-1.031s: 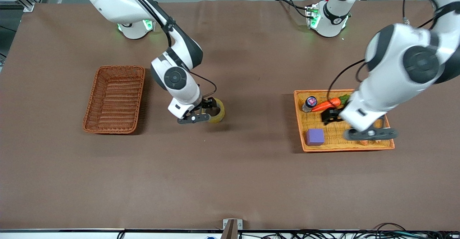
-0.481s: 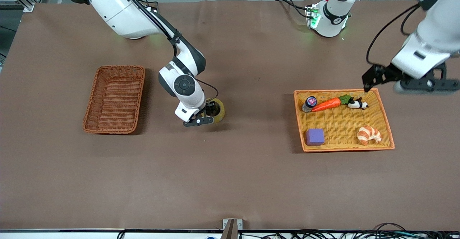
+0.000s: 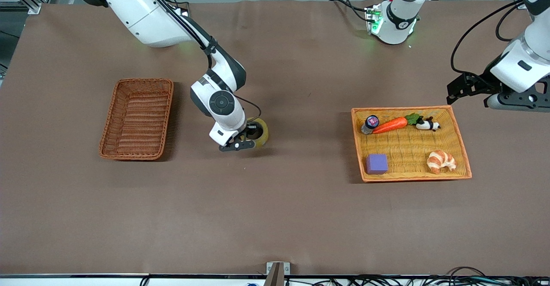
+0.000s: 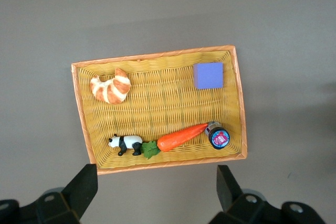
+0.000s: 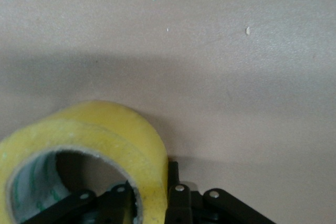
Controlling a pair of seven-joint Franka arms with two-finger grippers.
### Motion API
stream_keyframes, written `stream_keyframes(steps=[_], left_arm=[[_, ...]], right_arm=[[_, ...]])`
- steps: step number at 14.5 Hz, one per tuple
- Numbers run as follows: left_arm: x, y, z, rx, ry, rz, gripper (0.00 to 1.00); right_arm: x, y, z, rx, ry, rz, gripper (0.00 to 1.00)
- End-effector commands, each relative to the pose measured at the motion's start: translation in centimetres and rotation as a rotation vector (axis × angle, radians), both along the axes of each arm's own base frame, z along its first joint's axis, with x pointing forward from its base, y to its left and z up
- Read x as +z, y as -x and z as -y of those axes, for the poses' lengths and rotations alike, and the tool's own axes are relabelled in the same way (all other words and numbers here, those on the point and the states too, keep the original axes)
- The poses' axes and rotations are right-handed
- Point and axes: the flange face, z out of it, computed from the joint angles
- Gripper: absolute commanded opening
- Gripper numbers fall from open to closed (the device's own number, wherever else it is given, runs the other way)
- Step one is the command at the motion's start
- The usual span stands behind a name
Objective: Move tape to another basket
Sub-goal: 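Carry the tape with the right gripper and lower it into the basket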
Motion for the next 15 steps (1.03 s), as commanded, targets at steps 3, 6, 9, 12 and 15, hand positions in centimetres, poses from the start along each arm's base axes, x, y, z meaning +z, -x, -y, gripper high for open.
stream_keyframes(steps=[3, 6, 9, 12, 15], left_arm=[[0.2, -0.4, 0.0, -0.026, 0.001, 0.004, 1.0], [0.1, -1.2, 0.1, -0.052, 0.005, 0.008, 1.0], [-0.2, -1.7, 0.1, -0.019, -0.002, 0.004, 1.0], [-0.2, -1.7, 0.5, 0.026, -0.001, 0.004, 1.0], [-0.1, -1.6, 0.6, 0.038, -0.005, 0.006, 1.0]], right_arm=[[4.7, -3.2, 0.8, -0.072, 0.099, -0.06, 0.0], [13.4, -5.6, 7.4, -0.147, 0.151, -0.087, 0.0], [20.8, -6.4, 18.0, -0.154, 0.2, -0.157, 0.01], [21.7, -6.1, 27.4, -0.12, 0.231, -0.178, 0.01], [20.4, -5.3, 35.0, -0.03, 0.217, -0.222, 0.02]])
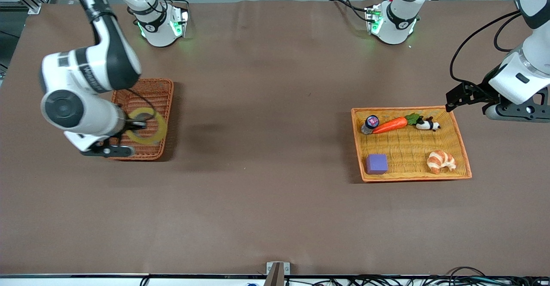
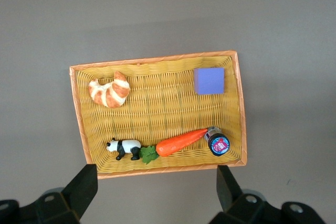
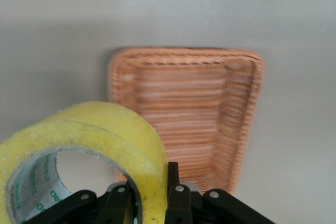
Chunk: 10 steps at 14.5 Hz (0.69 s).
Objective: Move tape to another basket
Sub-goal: 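Carry the tape with the right gripper and lower it into the basket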
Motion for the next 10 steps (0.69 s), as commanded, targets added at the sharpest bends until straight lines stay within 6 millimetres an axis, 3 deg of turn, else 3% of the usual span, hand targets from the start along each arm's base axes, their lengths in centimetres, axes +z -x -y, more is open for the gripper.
stream_keyframes(steps=[1, 4, 8, 10], left_arm=[[0.7, -0.3, 0.2, 0.012, -0.007, 0.014, 1.0], [0.7, -0.3, 0.0, 0.003, -0.007, 0.012, 1.0], [0.8, -0.2, -0.3, 0.005, -0.008, 0.013, 1.0], [0.8, -0.2, -0.4, 0.005, -0.008, 0.013, 1.0]], right_arm=[[-1.6, 2.5, 4.5, 0.053, -0.004, -0.006, 0.02], [-5.2, 6.4, 7.7, 0.076, -0.027, 0.053, 0.02], [-11.5, 11.1, 11.6, 0.071, -0.062, 0.124, 0.03], [-14.6, 13.4, 11.4, 0.081, -0.08, 0.163, 0.04]])
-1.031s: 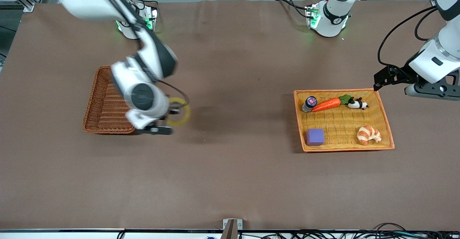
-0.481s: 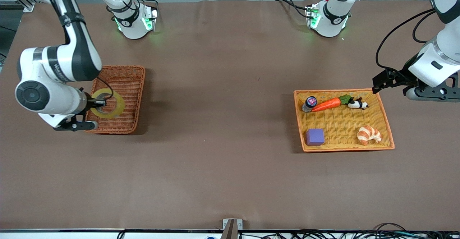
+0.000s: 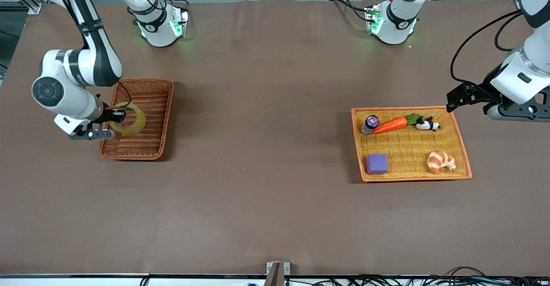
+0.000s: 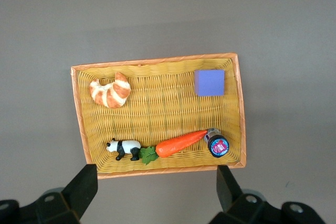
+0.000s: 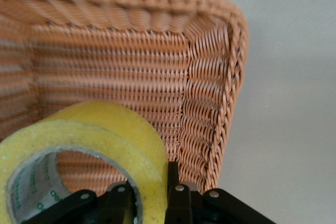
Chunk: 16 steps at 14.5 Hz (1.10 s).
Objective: Move tape to another basket
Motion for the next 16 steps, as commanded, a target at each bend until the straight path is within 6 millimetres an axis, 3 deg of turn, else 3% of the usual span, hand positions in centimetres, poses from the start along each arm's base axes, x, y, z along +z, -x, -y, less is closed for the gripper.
stream_keyframes(steps=[1, 3, 4, 5, 6, 7, 8, 10, 13, 16], left_arm=[[0.5, -0.2, -0.2, -0.005, -0.008, 0.008, 1.0], [0.5, -0.2, -0.2, -0.005, -0.008, 0.008, 1.0], [0.5, -0.2, -0.2, -0.005, -0.008, 0.008, 1.0], [0.5, -0.2, -0.2, -0.005, -0.008, 0.008, 1.0], [0.5, -0.2, -0.2, -0.005, -0.008, 0.01, 1.0], [0.4, -0.2, -0.2, -0.005, -0.008, 0.007, 1.0], [0.4, -0.2, -0.2, -0.005, -0.008, 0.006, 1.0], [0.4, -0.2, -0.2, -0.006, -0.011, 0.007, 1.0], [0.4, -0.3, -0.2, -0.006, -0.011, 0.005, 1.0], [0.3, -0.3, -0.2, -0.006, -0.011, 0.005, 1.0]], right_arm=[[-2.2, 3.8, -0.4, 0.026, -0.019, 0.059, 0.05], [-3.4, 4.3, -0.5, 0.024, -0.026, 0.079, 0.1], [-3.4, 4.3, -0.6, 0.025, -0.025, 0.078, 0.23], [-3.3, 4.2, -0.6, 0.025, -0.024, 0.078, 0.5], [-3.3, 4.2, -0.6, 0.025, -0.024, 0.079, 0.87], [-2.8, 3.8, -0.5, 0.024, -0.023, 0.088, 1.0], [-1.7, 3.1, -0.5, 0.023, -0.018, 0.095, 1.0], [2.6, 0.4, -0.1, 0.009, 0.003, 0.074, 1.0], [11.6, -4.8, 0.0, -0.052, -0.007, 0.05, 1.0], [19.8, -7.5, -0.3, -0.094, -0.046, 0.097, 1.0]])
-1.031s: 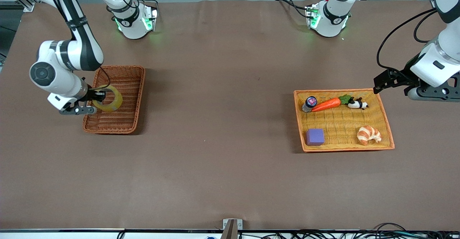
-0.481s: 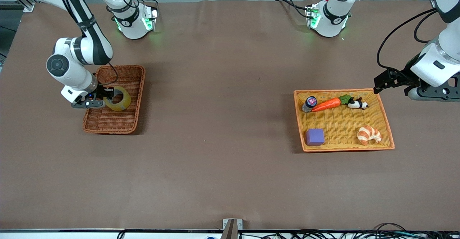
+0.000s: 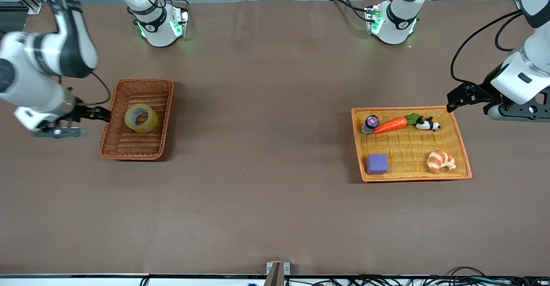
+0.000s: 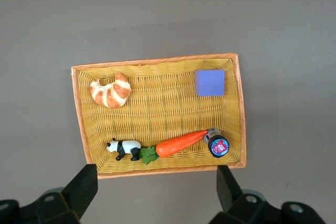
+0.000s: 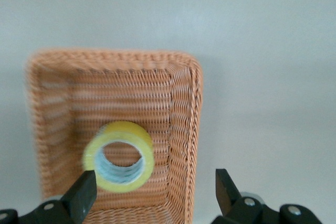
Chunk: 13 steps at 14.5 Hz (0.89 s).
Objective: Move tape to another basket
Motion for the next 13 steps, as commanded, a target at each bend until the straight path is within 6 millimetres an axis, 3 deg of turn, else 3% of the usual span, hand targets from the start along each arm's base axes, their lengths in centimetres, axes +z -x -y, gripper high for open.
stream_keyframes(steps=[1, 5, 7, 9, 11, 13], left_arm=[[0.4, -0.3, -0.2, -0.007, -0.011, 0.006, 1.0], [0.5, -0.2, -0.1, -0.01, -0.011, 0.006, 1.0], [0.8, 0.0, 0.0, -0.011, -0.01, 0.007, 1.0], [1.6, 0.6, 0.2, -0.014, -0.008, 0.016, 1.0], [2.4, 1.6, 1.2, -0.032, -0.009, 0.027, 1.0], [3.6, 2.7, 1.8, -0.044, -0.012, 0.023, 1.0]], right_arm=[[6.5, -2.2, -1.0, -0.01, -0.014, 0.046, 1.0], [15.7, -3.2, -1.2, -0.008, -0.016, 0.126, 1.0], [18.9, -2.7, -1.4, -0.038, -0.014, 0.132, 1.0], [20.8, -1.8, -1.5, -0.064, -0.036, 0.119, 1.0], [22.1, -0.5, -0.3, -0.129, -0.114, 0.135, 1.0], [21.8, -0.5, -0.4, -0.133, -0.123, 0.132, 1.0]])
